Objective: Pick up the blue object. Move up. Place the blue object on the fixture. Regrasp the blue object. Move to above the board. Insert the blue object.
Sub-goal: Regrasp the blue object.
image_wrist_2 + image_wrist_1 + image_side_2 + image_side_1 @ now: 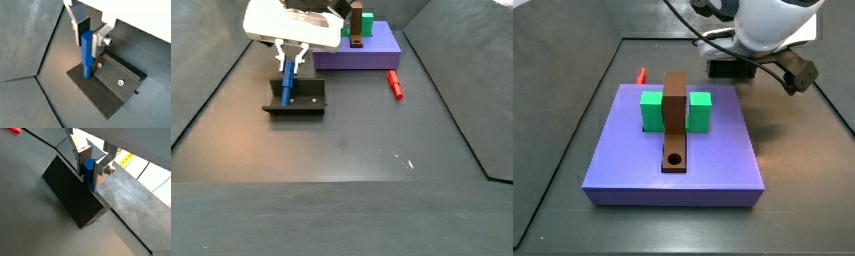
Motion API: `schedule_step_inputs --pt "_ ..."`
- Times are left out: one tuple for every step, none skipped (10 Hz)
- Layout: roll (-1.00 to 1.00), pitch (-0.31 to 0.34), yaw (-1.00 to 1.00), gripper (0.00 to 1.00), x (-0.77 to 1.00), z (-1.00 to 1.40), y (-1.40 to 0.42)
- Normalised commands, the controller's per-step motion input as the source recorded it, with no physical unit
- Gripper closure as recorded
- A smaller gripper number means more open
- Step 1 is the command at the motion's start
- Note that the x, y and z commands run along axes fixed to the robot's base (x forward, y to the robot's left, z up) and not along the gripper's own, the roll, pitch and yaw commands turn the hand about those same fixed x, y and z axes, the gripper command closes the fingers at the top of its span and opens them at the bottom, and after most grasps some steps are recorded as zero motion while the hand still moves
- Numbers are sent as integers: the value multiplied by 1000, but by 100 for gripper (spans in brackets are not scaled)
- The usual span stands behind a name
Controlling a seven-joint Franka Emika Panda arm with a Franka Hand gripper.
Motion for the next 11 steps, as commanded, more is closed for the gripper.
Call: schedule_step_inputs --pt "0 0 0 100 0 0 0" --pt "0 0 0 100 0 0 0" --pt "0 0 0 100 0 0 0" --pt "0 0 0 100 0 0 0" --pt "0 0 0 100 0 0 0" --pt "0 0 0 100 0 0 0" --pt "0 0 0 100 0 0 0" --pt "0 0 0 100 0 0 0" --pt "0 0 0 100 0 0 0" --pt "0 0 0 100 0 0 0" --pt "0 0 0 100 0 0 0"
